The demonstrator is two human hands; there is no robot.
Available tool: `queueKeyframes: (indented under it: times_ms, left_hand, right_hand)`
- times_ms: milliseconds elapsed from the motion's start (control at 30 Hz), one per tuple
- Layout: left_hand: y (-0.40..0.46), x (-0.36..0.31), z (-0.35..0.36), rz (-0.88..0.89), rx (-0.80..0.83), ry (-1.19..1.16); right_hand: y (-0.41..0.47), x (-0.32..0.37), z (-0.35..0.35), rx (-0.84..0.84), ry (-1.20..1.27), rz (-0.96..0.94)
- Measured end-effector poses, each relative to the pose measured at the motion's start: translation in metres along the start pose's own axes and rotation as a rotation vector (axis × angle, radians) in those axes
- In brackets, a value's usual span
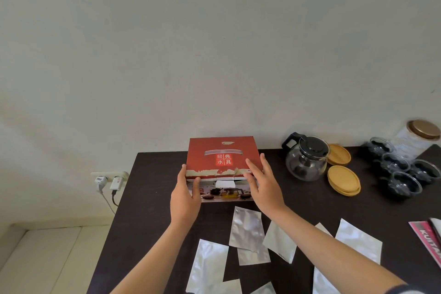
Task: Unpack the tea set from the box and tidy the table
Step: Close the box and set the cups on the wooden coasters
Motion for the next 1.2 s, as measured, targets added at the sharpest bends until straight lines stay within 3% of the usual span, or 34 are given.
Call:
queueKeyframes:
  times_ms: [567, 700, 933, 1200]
  left_hand:
    - [-0.002, 0.002, 0.001, -0.075, -0.051, 0.017]
    - [0.001, 0.001, 0.003, -0.111, -0.086, -0.007]
    - [0.003, 0.001, 0.013, -0.006, -0.063, 0.02]
    - [0.005, 0.009, 0.012, 0.023, -0.042, 0.023]
  right_hand:
    - [-0.011, -0.002, 0.011, 0.039, -0.038, 0.017]
    - [-0.01, 0.001, 0.011, 0.019, -0.153, 0.013]
    - [-0.015, 0.016, 0.01, -0.039, -0.189, -0.261]
    - [-0.01, 0.019, 0.019, -0.024, -0.267, -0.181]
Point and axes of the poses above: each hand's wrist, its own y-axis towards the middle knuckle, its own z-axis out of the palm, x = y × z, the point moved 2 cm from there along y, towards the middle knuckle, and after that the axes turned 10 degrees about -y, right-handed, at the moved point
